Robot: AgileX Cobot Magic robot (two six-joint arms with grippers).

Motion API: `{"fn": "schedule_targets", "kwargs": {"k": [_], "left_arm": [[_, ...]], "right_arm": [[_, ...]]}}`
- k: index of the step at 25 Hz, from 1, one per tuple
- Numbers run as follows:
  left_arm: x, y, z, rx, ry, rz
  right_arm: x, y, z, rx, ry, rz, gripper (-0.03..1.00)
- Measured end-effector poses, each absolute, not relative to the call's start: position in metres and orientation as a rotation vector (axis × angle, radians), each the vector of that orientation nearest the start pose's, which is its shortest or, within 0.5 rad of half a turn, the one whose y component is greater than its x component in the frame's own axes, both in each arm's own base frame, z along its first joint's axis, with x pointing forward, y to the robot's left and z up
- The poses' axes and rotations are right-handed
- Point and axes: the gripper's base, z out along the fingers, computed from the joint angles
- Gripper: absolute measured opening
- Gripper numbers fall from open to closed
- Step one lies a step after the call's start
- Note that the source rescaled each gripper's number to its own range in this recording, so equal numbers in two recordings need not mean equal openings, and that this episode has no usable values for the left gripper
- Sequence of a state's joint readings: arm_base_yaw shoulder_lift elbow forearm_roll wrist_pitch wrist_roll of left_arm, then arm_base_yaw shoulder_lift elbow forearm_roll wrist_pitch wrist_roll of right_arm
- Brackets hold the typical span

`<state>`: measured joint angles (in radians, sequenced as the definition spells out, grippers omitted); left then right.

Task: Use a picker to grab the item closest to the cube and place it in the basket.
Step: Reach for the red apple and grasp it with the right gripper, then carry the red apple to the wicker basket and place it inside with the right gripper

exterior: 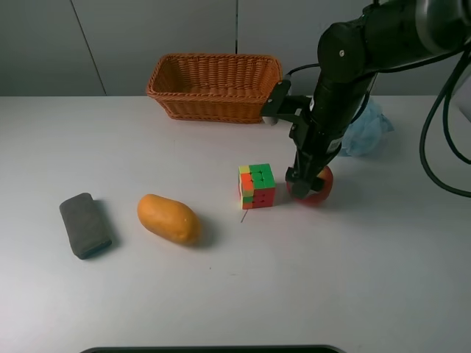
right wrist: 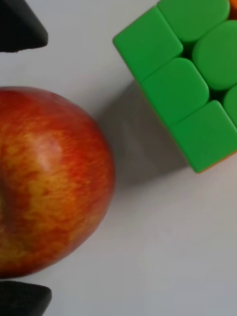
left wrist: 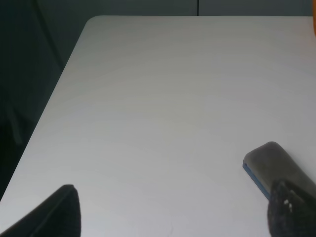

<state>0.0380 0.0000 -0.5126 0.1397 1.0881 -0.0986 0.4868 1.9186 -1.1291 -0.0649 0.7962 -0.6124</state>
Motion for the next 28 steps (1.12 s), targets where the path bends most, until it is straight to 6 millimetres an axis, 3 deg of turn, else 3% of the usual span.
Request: {"fn": "schedule_targets", "kwargs": {"k": [10,11,12,13,23,25,28], "left_arm": [[-0.008,0.011,0.279,-0.15,2.048,0.13],[-0.008,0.011,0.279,-0.15,2.048,0.13],[-0.008,0.011,0.279,-0.15,2.048,0.13],[-0.008,0.011,0.279,-0.15,2.048,0.13],[-0.008,0.011,0.279,-0.15,2.048,0.13],[-0.008,0.011,0.279,-0.15,2.048,0.13],[-0.008,0.011,0.279,-0.15,2.048,0.13]], "right_arm": [[0.308,0.158,0.133,-1.667,2.592,-0.079,0.97],[0.308,0.158,0.133,-1.667,2.593,-0.081,0.79],[0.308,0.158,0.134,-1.665,2.589,-0.082,0.26],[0.309,0.158,0.134,-1.662,2.59,-0.082,0.0],[0.308,0.157,0.135,-1.664,2.594,-0.092,0.01],[0.308,0.155,0.145,-1.671,2.585,-0.111,0.01],[0.312,0.155,0.184,-1.64,2.494,-0.165,0.01]]}}
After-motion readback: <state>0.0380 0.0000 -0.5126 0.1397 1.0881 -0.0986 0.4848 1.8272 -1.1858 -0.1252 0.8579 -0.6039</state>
